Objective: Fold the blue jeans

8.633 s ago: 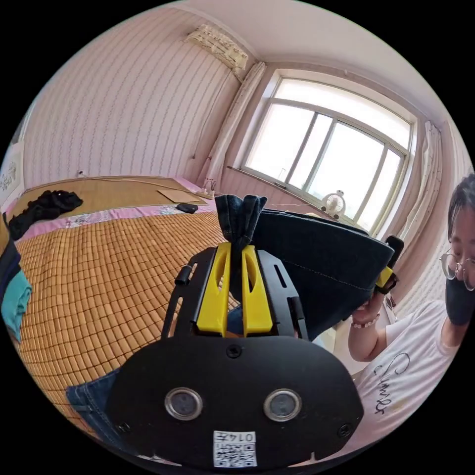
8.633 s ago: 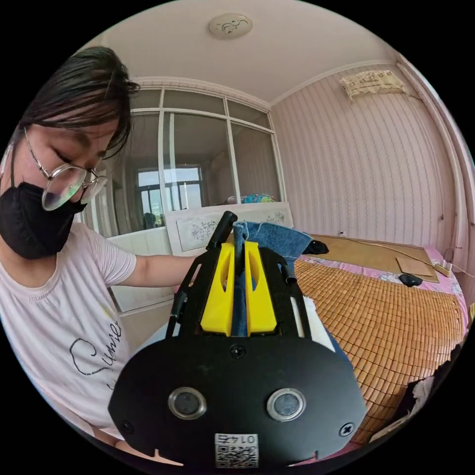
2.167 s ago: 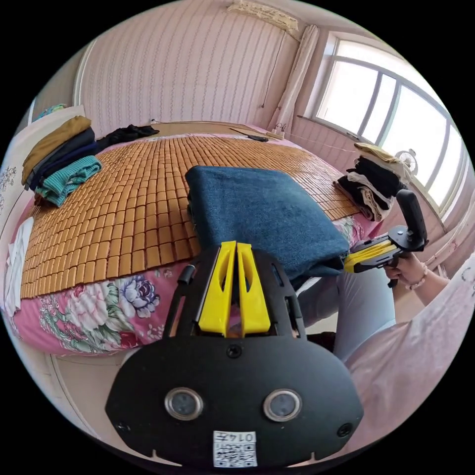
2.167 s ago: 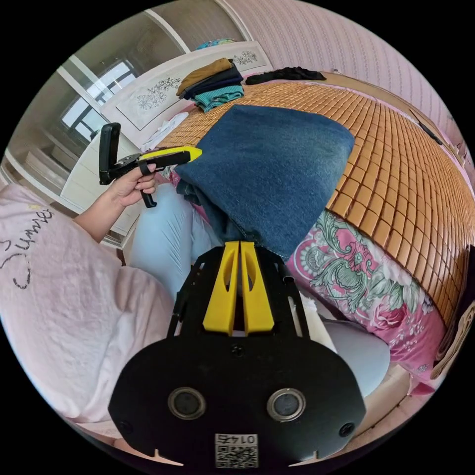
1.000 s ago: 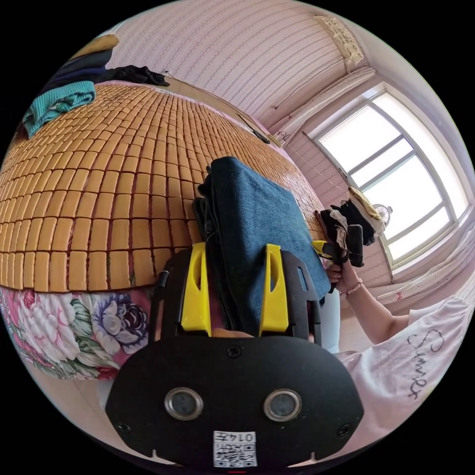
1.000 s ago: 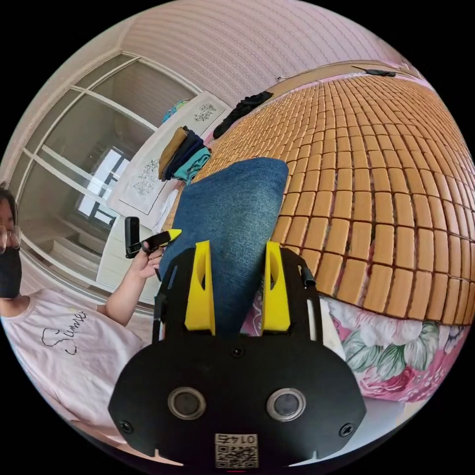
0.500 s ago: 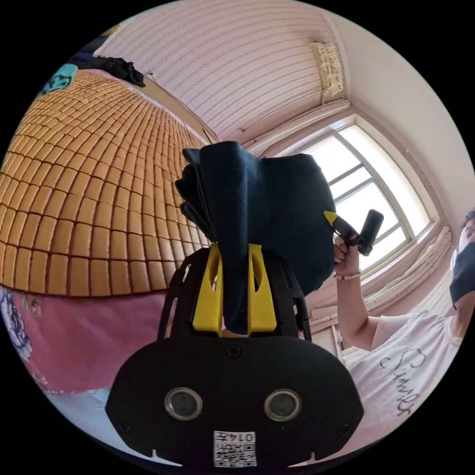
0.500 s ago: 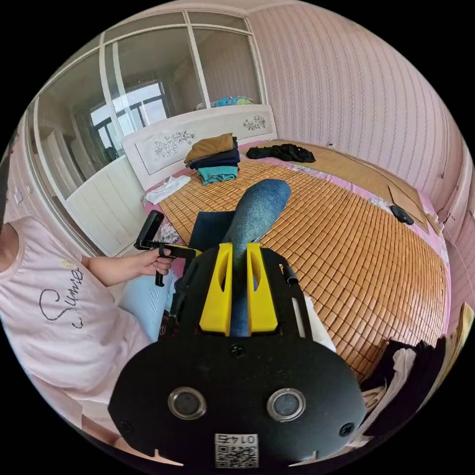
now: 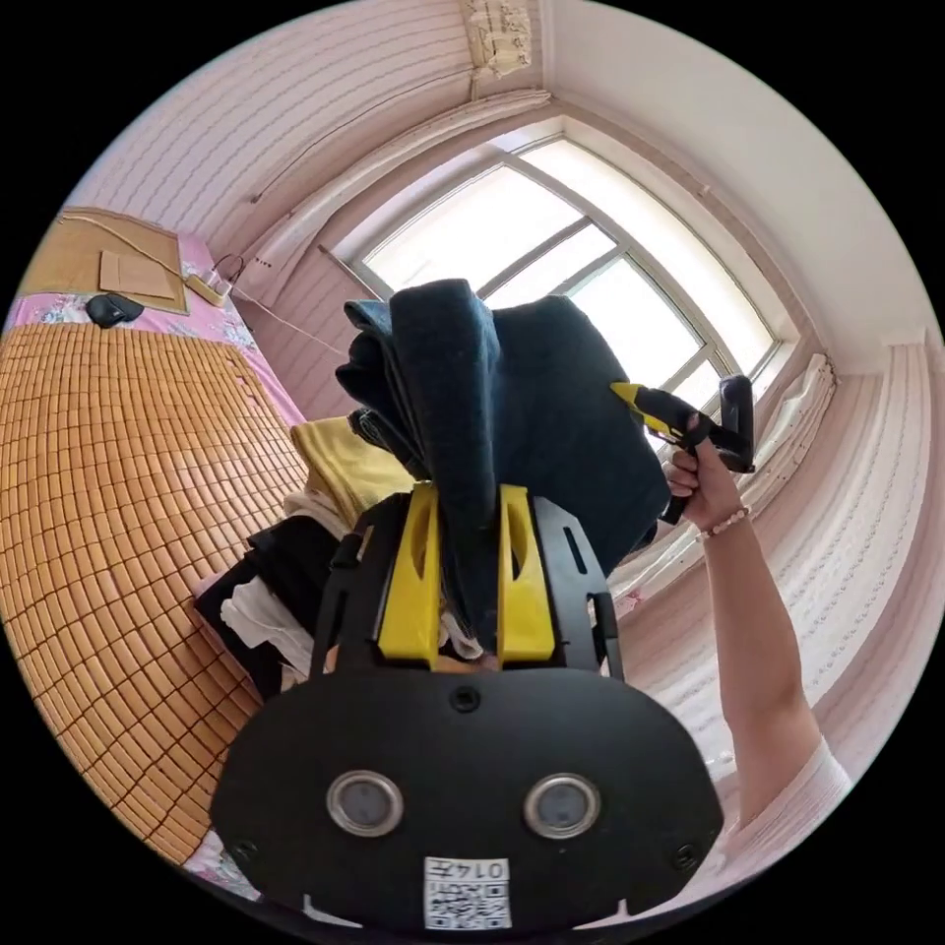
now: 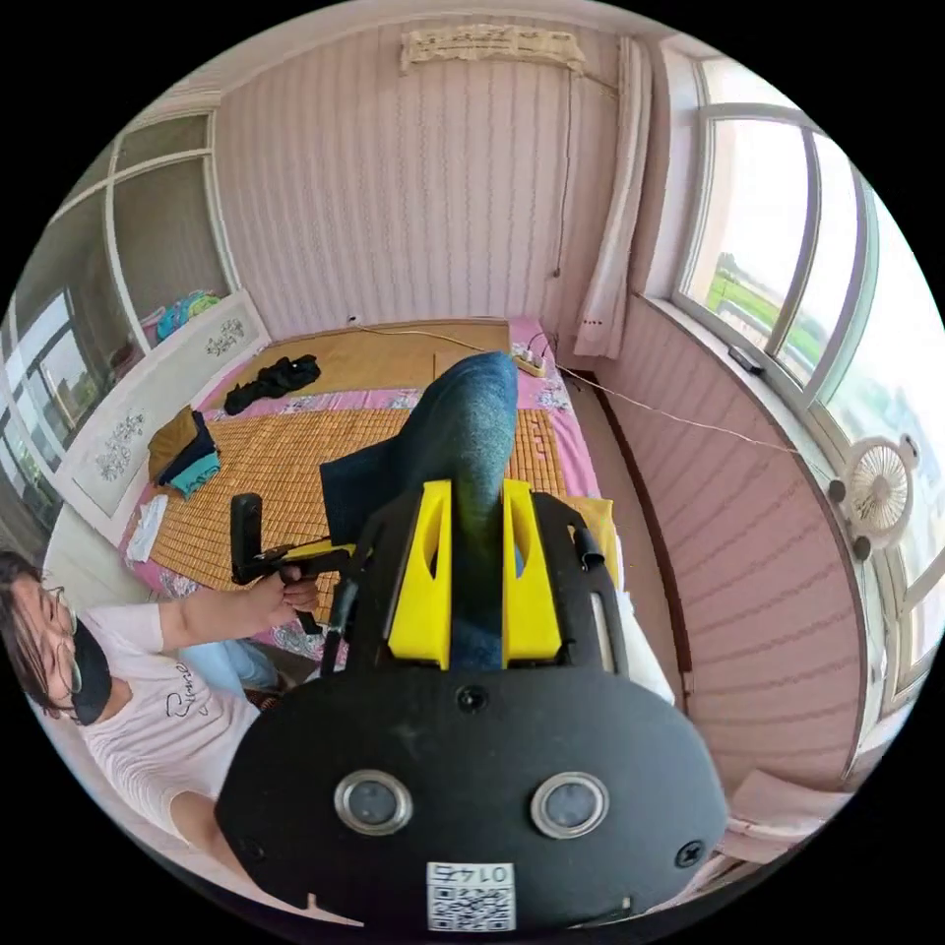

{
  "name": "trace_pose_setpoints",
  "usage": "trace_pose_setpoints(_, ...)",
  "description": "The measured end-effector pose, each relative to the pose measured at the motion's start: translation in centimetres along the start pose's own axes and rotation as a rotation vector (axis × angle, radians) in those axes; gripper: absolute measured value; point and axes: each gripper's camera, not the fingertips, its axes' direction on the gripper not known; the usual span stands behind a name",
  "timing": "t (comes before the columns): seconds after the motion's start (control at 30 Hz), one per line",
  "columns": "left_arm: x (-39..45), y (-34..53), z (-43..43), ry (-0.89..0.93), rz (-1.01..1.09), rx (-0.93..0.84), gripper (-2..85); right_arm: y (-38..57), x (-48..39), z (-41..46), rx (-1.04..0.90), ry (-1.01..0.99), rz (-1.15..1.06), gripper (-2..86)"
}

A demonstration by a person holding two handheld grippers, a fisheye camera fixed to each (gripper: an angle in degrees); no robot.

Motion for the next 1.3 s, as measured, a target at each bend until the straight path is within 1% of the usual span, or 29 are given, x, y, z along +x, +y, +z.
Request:
trace_pose_setpoints(0.03,-0.5,0.6,1.2,-0.041,0.000,-0.016,10.4,0.7,1.3,1.5,-0.023,0.024,0.045,8.8)
trace_pose_setpoints(0.1,-1.0,1.5,1.1,0.002,0.029,0.019,11.3,4.1,5.6,7.9,-0.171,0.071,0.205,9.1)
trace_pose_setpoints(0.13,-0.8,1.9,0.8,0.021,0.072,0.019,11.5,5.0,6.2,8.8,-0.169,0.038,0.216,9.1)
trace_pose_setpoints(0.2,0.0,2.5,0.2,0.019,0.130,0.022,12.2,7.6,7.6,8.2,0.005,-0.048,0.251,8.9)
trace_pose_setpoints(0.27,1.1,3.1,-0.7,-0.008,0.173,0.041,12.3,8.3,7.7,7.6,0.045,-0.083,0.254,8.8)
trace_pose_setpoints(0.37,2.9,3.9,-3.4,-0.071,0.302,0.053,11.4,8.8,6.5,6.5,0.048,-0.019,0.240,10.6)
trace_pose_setpoints(0.43,3.8,5.4,-7.8,-0.152,0.419,0.142,10.2,9.1,5.3,5.0,0.091,0.041,0.240,11.9)
trace_pose_setpoints(0.47,4.0,5.9,-9.2,-0.181,0.458,0.161,10.2,9.6,4.2,3.8,0.146,0.067,0.235,12.2)
trace_pose_setpoints(0.53,4.0,8.6,-14.9,-0.304,0.594,0.206,10.0,10.3,1.9,1.5,0.256,0.097,0.207,12.3)
trace_pose_setpoints(0.57,3.6,9.5,-16.6,-0.336,0.609,0.214,10.0,10.5,-0.5,0.1,0.325,0.113,0.158,12.3)
trace_pose_setpoints(0.6,2.6,11.5,-20.1,-0.395,0.612,0.237,10.0,10.5,-3.5,-0.8,0.368,0.116,0.078,12.2)
trace_pose_setpoints(0.63,1.2,13.8,-23.8,-0.449,0.589,0.270,10.0,10.4,-5.3,-1.0,0.378,0.111,0.031,12.2)
trace_pose_setpoints(0.67,0.4,14.9,-25.7,-0.475,0.560,0.281,10.0,10.0,-9.0,-0.9,0.392,0.084,-0.071,12.2)
trace_pose_setpoints(0.7,-1.3,17.2,-29.7,-0.521,0.485,0.288,10.0,9.5,-13.0,-0.3,0.403,0.045,-0.177,11.8)
trace_pose_setpoints(0.73,-3.0,19.7,-34.0,-0.569,0.398,0.295,9.9,9.3,-15.0,0.1,0.410,0.034,-0.222,11.6)
trace_pose_setpoints(0.77,-3.8,21.1,-36.2,-0.598,0.350,0.302,9.9,8.6,-18.9,1.4,0.426,0.015,-0.295,11.4)
trace_pose_setpoints(0.8,-5.0,24.0,-40.8,-0.665,0.262,0.332,9.9,7.7,-22.8,3.0,0.429,-0.025,-0.358,11.4)
trace_pose_setpoints(0.83,-5.8,27.4,-45.5,-0.747,0.180,0.383,9.9,7.2,-24.8,3.9,0.421,-0.054,-0.392,11.5)
trace_pose_setpoints(0.87,-6.1,29.2,-47.9,-0.793,0.133,0.415,9.9,6.1,-29.0,6.0,0.392,-0.120,-0.455,11.8)
trace_pose_setpoints(0.9,-6.6,32.8,-52.3,-0.889,0.046,0.467,9.6,5.3,-33.7,8.3,0.370,-0.201,-0.527,12.1)
trace_pose_setpoints(0.93,-6.8,36.5,-56.6,-0.979,-0.046,0.512,9.4,4.9,-36.2,9.5,0.359,-0.247,-0.564,12.3)
trace_pose_setpoints(0.97,-6.8,38.4,-58.7,-1.019,-0.092,0.538,9.3,4.4,-41.5,12.0,0.336,-0.349,-0.635,12.6)
trace_pose_setpoints(1.0,-6.7,42.2,-62.7,-1.090,-0.179,0.592,9.1,4.1,-47.2,14.8,0.304,-0.460,-0.695,12.7)
trace_pose_setpoints(1.03,-6.4,45.7,-66.4,-1.148,-0.253,0.635,9.0,4.0,-50.1,16.2,0.283,-0.521,-0.721,12.8)
trace_pose_setpoints(1.1,-6.1,50.5,-71.0,-1.235,-0.332,0.677,8.7,4.1,-62.8,21.9,0.154,-0.761,-0.828,13.0)
trace_pose_setpoints(1.13,-6.2,53.3,-73.6,-1.299,-0.395,0.691,8.7,4.3,-66.2,23.2,0.112,-0.807,-0.862,13.0)
trace_pose_setpoints(1.2,-6.9,56.8,-77.0,-1.370,-0.493,0.693,8.7,6.5,-79.5,27.3,-0.014,-0.943,-0.980,12.8)
trace_pose_setpoints(1.23,-7.5,58.7,-79.0,-1.395,-0.535,0.700,8.7,7.2,-82.7,28.1,-0.034,-0.969,-1.003,12.6)
trace_pose_setpoints(1.3,-8.7,61.0,-81.7,-1.407,-0.583,0.723,8.7,10.6,-94.5,30.5,-0.117,-1.045,-1.094,12.1)
